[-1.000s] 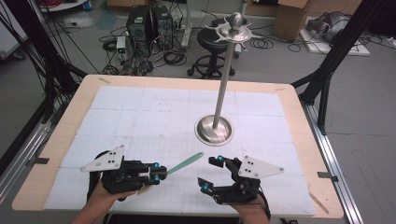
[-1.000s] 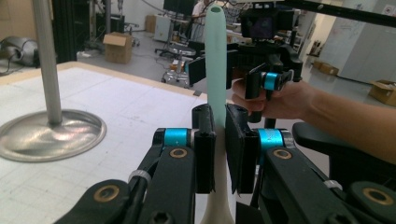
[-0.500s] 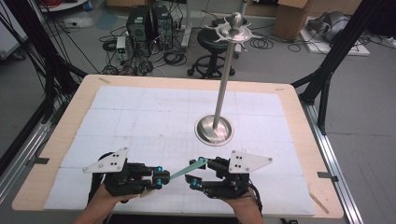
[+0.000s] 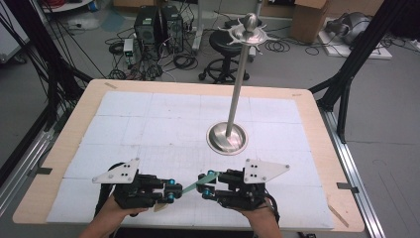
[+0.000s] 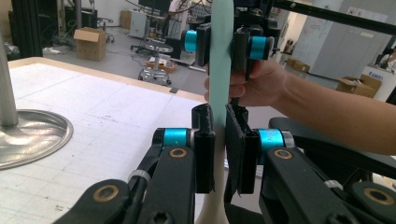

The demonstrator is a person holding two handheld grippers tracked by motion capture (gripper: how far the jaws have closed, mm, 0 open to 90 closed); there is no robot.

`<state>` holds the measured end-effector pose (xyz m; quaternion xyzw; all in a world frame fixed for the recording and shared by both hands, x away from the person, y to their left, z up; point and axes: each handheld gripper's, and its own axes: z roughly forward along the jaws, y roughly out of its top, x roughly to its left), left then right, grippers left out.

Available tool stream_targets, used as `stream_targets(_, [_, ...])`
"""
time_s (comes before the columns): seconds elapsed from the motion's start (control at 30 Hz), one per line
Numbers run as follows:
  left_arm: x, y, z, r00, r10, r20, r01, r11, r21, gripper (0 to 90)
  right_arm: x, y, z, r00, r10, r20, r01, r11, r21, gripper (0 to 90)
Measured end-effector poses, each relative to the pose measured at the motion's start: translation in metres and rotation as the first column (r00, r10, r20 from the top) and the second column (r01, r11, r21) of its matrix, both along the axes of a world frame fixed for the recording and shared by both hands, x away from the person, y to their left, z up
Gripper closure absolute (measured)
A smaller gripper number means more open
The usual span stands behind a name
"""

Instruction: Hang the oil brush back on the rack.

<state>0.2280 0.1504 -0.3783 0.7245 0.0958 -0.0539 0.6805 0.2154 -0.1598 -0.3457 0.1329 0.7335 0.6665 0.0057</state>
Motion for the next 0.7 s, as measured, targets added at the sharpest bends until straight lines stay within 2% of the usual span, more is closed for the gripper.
stream_targets(0.7, [0.0007, -0.0002, -0.0011, 0.9999, 0.007, 0.012, -0.007, 0.9997, 0.025, 81.0, 0.0029, 0.0062, 0.0041, 0.9965, 0.012, -0.083, -0.012, 0.9999, 0.003, 76.3])
